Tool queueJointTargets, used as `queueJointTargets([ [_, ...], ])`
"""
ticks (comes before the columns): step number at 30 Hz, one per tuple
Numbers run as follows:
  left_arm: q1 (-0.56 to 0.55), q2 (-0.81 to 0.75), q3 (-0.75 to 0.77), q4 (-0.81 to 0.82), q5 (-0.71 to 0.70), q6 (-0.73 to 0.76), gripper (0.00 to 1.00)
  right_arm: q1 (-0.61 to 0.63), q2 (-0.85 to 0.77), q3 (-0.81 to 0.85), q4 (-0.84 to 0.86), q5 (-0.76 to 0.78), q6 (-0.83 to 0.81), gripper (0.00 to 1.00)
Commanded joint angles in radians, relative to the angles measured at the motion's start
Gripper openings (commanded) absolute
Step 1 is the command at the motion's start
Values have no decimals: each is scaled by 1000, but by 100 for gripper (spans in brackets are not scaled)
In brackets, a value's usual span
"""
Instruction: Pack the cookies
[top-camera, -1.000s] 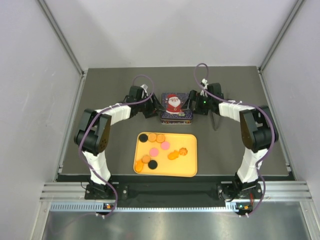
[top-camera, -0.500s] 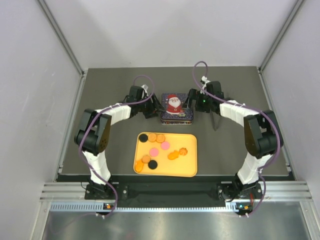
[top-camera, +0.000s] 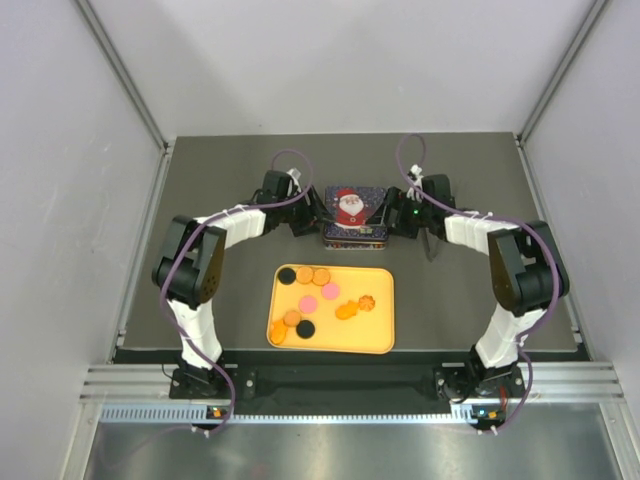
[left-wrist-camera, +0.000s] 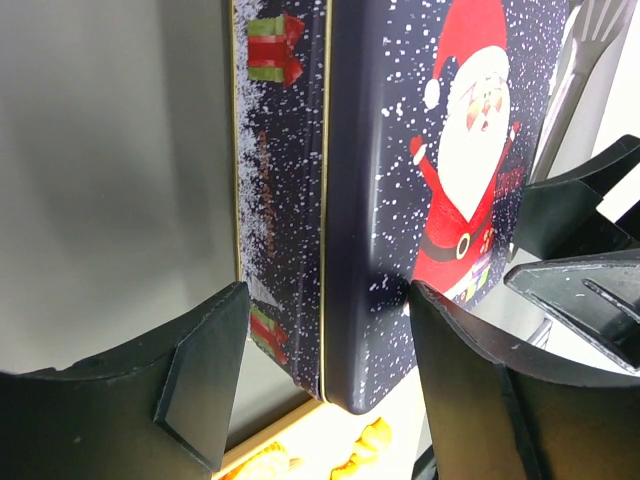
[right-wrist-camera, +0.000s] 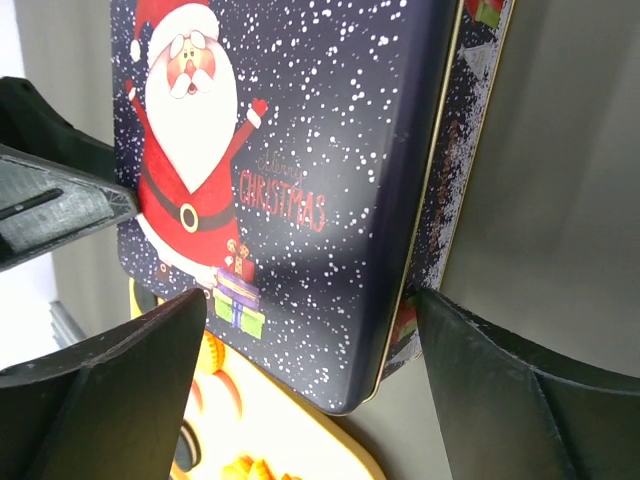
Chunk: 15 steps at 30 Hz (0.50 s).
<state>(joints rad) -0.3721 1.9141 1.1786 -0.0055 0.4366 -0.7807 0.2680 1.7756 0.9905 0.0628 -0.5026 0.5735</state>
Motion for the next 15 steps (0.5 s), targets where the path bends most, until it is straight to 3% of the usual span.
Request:
queueJointTargets([
  [1,-21,22,24,-22,-32,37,70,-15,-41,2,63,-77,28,84],
  [6,-24,13,26,-37,-55,50,70,-30,-65,2,43,-105,34,80],
  [15,-25,13,39,-48,-67,61,70,-46,-87,-12,28,-132,23,87],
])
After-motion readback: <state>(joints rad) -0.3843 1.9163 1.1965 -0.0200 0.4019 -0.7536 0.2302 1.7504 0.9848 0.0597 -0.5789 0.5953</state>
